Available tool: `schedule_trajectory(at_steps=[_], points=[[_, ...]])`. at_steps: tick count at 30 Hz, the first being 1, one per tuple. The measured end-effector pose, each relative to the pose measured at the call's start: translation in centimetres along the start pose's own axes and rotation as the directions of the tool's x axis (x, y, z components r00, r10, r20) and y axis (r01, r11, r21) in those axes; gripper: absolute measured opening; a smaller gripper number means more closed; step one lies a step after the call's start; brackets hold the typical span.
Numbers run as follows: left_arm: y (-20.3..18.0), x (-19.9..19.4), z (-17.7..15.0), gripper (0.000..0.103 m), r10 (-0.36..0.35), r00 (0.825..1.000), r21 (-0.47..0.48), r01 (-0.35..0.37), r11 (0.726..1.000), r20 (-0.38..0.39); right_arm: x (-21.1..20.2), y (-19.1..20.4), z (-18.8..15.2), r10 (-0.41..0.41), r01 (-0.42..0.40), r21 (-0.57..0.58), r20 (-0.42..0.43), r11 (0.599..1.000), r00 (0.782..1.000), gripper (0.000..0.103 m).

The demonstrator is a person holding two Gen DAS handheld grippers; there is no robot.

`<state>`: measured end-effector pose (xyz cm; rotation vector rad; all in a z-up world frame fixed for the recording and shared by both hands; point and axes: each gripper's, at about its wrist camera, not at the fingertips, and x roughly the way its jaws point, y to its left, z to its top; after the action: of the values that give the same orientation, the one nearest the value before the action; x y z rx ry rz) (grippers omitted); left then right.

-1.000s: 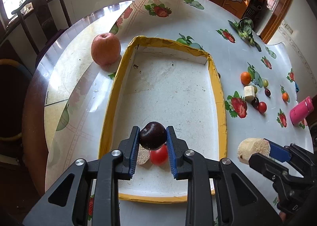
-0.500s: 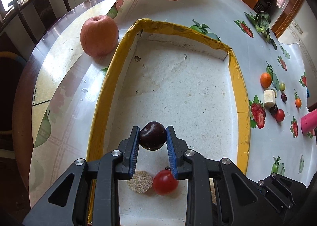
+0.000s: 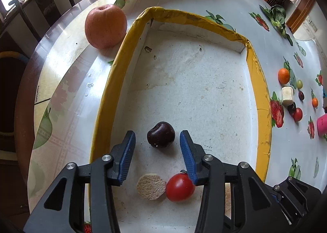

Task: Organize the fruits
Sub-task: 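Open left gripper releasing cherry in tray while right gripper releases slice, then withdraw both grippers from tray toward white cube and brown date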

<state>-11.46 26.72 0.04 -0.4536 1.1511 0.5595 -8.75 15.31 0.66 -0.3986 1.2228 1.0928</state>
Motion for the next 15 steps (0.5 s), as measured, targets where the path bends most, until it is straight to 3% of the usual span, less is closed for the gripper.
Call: schedule_trajectory(at_steps=[15], points=[[-2.4,-5.7,-1.3,0.049,-0.046,0.996,0.039,0.043,0.998,0.078,-7.8,-1.4,-3.7,-0.025,0.019,0.048,0.116,0.999,0.993,0.05]])
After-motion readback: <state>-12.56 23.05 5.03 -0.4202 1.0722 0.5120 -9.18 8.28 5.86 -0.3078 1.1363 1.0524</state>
